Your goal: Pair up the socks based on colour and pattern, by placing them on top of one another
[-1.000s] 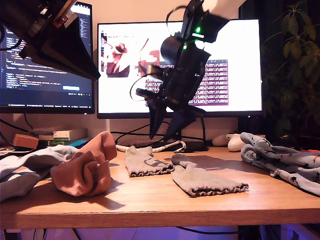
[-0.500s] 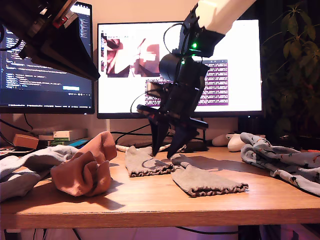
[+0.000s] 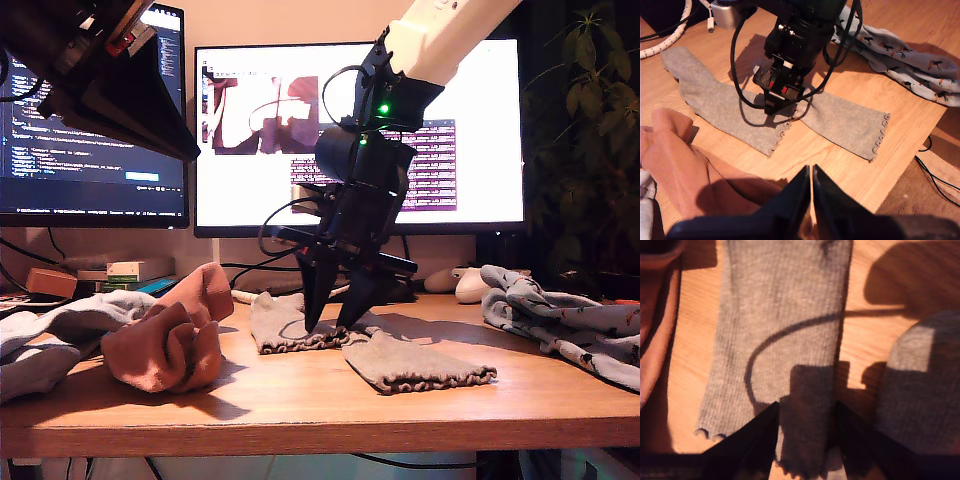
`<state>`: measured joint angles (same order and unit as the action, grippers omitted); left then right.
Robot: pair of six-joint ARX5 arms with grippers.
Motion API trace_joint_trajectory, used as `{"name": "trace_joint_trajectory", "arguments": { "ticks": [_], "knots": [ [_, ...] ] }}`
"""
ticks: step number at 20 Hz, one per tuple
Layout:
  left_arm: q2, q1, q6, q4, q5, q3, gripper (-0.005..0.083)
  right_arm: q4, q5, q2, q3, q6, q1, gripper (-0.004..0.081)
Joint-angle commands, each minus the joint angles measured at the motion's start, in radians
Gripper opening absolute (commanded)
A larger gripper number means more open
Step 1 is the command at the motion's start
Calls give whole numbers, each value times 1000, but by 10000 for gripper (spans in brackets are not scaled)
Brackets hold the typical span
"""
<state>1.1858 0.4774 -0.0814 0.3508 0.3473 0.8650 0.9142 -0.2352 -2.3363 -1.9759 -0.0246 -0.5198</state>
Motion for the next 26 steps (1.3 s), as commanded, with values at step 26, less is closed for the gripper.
{"name": "trace_joint_trajectory", "arguments": {
  "ticks": [26],
  "knots": [
    [-1, 3, 3, -22, 4, -5, -24, 104, -89, 215, -13, -2, -8, -11]
  ]
}}
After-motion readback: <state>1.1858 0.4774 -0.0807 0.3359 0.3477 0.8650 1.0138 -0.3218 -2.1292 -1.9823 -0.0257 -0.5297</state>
